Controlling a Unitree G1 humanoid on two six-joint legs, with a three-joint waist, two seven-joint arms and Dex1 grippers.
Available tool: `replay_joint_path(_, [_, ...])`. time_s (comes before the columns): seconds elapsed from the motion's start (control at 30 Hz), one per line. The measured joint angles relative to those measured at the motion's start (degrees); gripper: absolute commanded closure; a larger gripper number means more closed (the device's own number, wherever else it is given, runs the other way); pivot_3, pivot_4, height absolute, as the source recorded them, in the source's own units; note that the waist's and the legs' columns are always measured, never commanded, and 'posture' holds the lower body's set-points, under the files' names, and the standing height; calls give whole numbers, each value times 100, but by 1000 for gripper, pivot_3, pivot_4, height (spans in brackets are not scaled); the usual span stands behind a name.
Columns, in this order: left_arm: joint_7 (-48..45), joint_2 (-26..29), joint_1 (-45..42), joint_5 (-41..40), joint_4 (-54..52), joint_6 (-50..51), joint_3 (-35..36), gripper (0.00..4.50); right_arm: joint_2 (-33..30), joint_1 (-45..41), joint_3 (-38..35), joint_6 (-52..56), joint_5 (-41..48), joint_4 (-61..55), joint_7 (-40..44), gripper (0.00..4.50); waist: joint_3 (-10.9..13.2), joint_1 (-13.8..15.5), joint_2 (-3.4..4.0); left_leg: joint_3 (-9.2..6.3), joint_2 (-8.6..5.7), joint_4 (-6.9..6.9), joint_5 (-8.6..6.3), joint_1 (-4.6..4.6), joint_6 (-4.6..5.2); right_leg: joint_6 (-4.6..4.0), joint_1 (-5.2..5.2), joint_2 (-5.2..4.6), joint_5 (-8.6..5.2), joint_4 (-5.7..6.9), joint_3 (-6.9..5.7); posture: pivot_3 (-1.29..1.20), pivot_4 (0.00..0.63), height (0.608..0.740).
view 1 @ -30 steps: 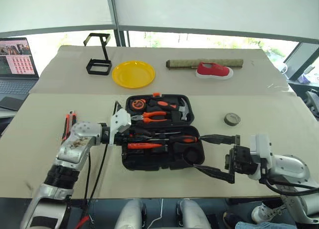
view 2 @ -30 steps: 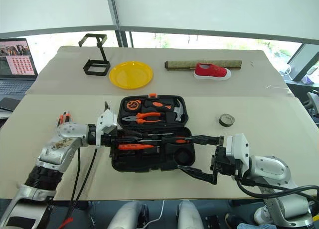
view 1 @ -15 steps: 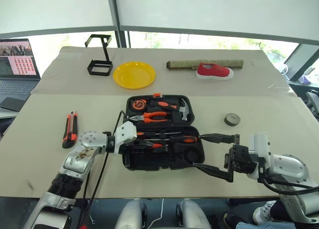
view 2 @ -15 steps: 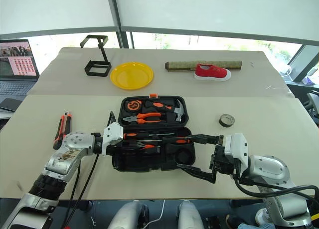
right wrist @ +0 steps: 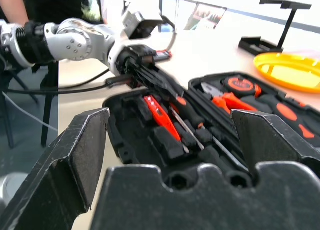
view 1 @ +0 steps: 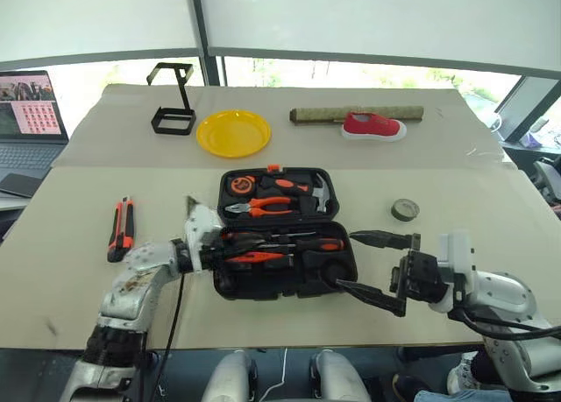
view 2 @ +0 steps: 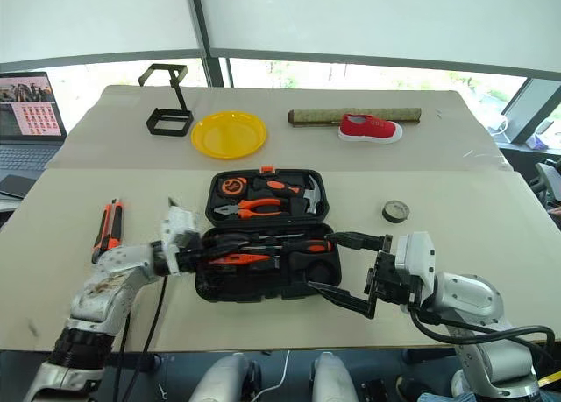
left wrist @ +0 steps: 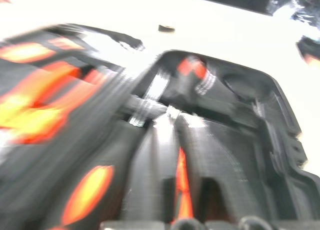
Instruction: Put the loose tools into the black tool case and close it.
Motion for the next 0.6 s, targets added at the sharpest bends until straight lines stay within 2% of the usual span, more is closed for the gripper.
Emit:
replay_joint_path(0.07, [292, 99, 542, 1, -148, -230, 640, 1893, 67, 50, -65, -211, -11, 37, 66, 0, 0, 1, 0, 0, -1, -1, 0, 1, 0, 1, 1, -9, 0, -2, -3, 0, 150, 740])
replay_joint_path(0.1, [353, 99, 671, 3, -154, -285, 746, 1631, 78, 71, -82, -264, -16, 40, 101, 0, 0, 13, 0, 0, -3, 0, -1, 1, -1, 3, 3, -14, 1, -4, -6, 0, 150, 740])
replay_joint_path(0.13, [426, 97, 838, 2, -193, -335, 854, 1135, 89, 72, -83, -358, -54, 60, 139, 0, 1, 24, 0, 1, -5, 0, -1, 0, -1, 5, 3, -18, 1, -8, -8, 0, 150, 740])
replay_joint_path(0.23, [777, -38, 1788, 8, -376, -566, 1507, 175, 287, 62, -108, -719, -112, 209, 215, 0, 2, 22, -5, 2, -2, -3, -6, 0, -3, 5, 3, -27, 1, -19, -8, 0, 150, 740])
replay_joint_path(0.3, [1194, -376, 2622, 3, -369, -793, 2235, 68, 551, 155, -143, -840, -90, 350, 121, 0, 2, -4, -8, -1, 0, -6, -16, 2, -9, 3, 3, -67, -1, -19, -12, 0, 150, 740])
replay_joint_path(0.43, [2029, -1025, 3374, -111, -302, -1030, 3214, 68, 863, 190, -146, -1008, -104, 492, -42, 0, 3, 67, -10, -4, -2, -5, -20, 3, -15, -8, -19, -84, -16, -24, -26, 0, 150, 740])
replay_joint_path(0.5, [2303, -1216, 3572, -205, -195, -1027, 3463, 68, 955, 179, -156, -1093, -100, 502, -91, 0, 3, 81, -13, -3, -6, -5, -41, 3, -50, -17, -18, -87, -31, -25, -25, 0, 150, 740])
replay_joint_path(0.6, [2574, -1349, 3737, -346, -143, -947, 3595, 68, 985, 34, -164, -1212, -78, 572, -86, 0, 5, 89, -20, -1, -11, -3, -41, 2, -48, -14, -17, -66, -34, -26, -32, 0, 150, 740])
